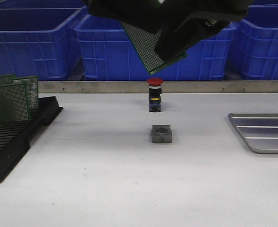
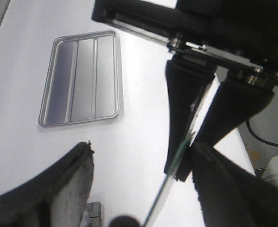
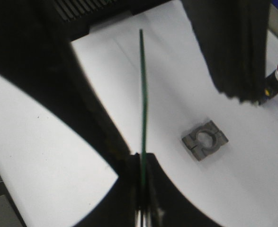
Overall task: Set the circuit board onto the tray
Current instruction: 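Lower the board onto the silver tray with the right gripper and release, then reach the left gripper back into the rack and grasp another green board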
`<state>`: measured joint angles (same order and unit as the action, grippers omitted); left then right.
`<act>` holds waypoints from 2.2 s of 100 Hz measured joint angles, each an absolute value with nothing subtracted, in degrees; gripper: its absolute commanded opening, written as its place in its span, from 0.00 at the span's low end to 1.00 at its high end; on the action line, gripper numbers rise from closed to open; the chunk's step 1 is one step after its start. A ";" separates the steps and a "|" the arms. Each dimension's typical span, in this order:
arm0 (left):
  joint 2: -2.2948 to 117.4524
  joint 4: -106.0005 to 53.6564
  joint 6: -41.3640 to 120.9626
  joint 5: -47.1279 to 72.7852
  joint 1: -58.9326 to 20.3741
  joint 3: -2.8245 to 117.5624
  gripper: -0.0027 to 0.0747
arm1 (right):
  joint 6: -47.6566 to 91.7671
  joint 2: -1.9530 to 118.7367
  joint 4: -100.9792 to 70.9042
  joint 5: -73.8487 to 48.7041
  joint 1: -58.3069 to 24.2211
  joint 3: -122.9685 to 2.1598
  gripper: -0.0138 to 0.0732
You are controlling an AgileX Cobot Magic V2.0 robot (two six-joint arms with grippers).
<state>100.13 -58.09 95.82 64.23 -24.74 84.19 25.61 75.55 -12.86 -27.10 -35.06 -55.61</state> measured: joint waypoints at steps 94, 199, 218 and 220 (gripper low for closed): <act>100.13 -58.33 95.72 63.56 -22.66 85.61 0.65 | 22.94 100.63 -22.20 -39.21 4.93 -61.54 0.15; 99.85 -23.42 95.21 62.59 -3.37 86.02 0.65 | 25.31 96.61 -21.87 -41.76 8.40 -66.00 0.79; 101.07 -20.65 95.12 60.83 -1.37 86.02 0.65 | 25.35 96.61 -22.86 -41.16 8.40 -66.00 0.79; 101.54 -20.55 95.12 60.83 -1.37 86.02 0.65 | 25.35 96.61 -22.95 -41.16 8.40 -66.00 0.79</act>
